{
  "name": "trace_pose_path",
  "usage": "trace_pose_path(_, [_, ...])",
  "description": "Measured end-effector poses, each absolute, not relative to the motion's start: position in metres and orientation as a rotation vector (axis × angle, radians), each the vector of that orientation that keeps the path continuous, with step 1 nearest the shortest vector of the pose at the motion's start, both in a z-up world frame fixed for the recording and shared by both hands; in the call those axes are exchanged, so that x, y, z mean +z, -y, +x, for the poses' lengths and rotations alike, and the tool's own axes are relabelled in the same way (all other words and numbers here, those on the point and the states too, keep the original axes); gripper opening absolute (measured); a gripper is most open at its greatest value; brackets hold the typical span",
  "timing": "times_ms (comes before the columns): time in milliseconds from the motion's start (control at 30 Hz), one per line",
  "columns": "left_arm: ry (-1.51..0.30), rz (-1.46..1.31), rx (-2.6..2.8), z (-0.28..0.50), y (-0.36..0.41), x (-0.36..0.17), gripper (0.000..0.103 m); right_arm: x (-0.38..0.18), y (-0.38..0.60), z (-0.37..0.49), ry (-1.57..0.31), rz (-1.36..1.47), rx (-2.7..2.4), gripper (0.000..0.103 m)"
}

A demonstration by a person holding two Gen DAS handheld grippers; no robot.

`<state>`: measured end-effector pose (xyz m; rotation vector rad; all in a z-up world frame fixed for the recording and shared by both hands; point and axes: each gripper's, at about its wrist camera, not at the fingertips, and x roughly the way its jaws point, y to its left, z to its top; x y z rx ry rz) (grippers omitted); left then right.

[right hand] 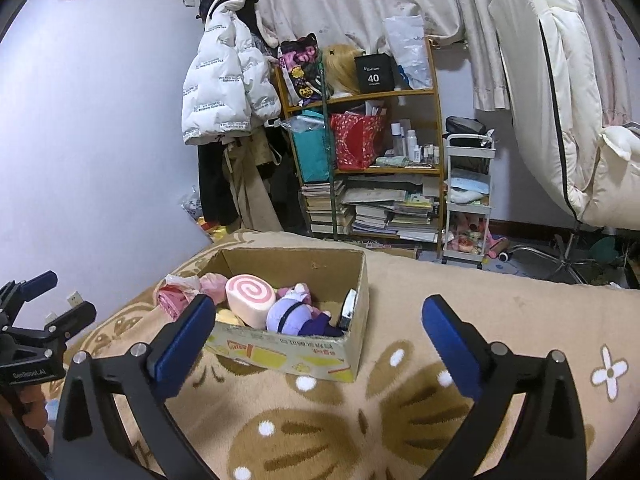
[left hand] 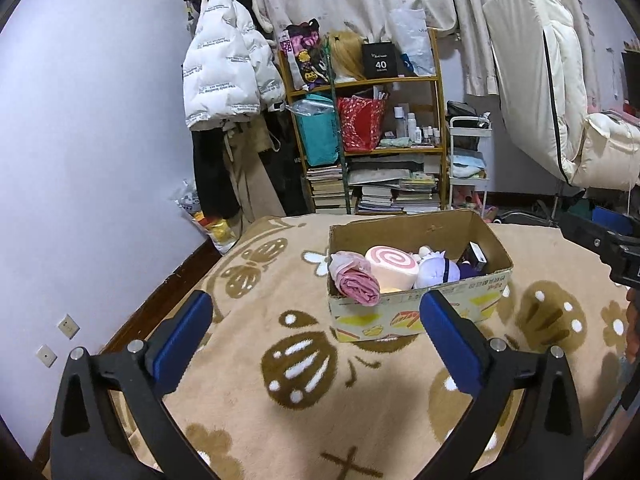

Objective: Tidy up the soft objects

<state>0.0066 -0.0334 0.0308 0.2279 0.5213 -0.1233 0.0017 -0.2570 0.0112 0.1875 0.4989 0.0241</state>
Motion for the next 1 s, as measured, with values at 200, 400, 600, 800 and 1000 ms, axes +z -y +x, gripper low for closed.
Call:
trace_pose_path(200, [-0.501, 0.265, -0.106, -0.001, 0.033, 0.027, 0.102, 0.010, 0.257, -0.010, -0.494, 0.173, 0.020, 0.103])
trace_pose_path(400, [-0.514, 0.248, -0.111, 0.005, 0.031, 0.022, 0.102, 0.009, 0.258, -0.014, -0.502, 0.180, 0.017, 0.103])
trace_pose_path(600, [-0.498, 0.219, -0.123, 0.005, 0.027, 0.022, 0.102, 0.006, 0.260, -0.017, -0.504, 0.184, 0.010, 0.103])
trace_pose_path(800, [-0.486, 0.208, -0.130, 0.006, 0.030, 0.020, 0.102, 0.005, 0.261, -0.016, -0.509, 0.181, 0.009, 0.103])
trace_pose_path(1000, [-0.498, 0.221, -0.145, 0.005, 0.035, 0.015, 0.102, 0.002, 0.261, -0.013, -0.516, 0.171, 0.013, 0.103])
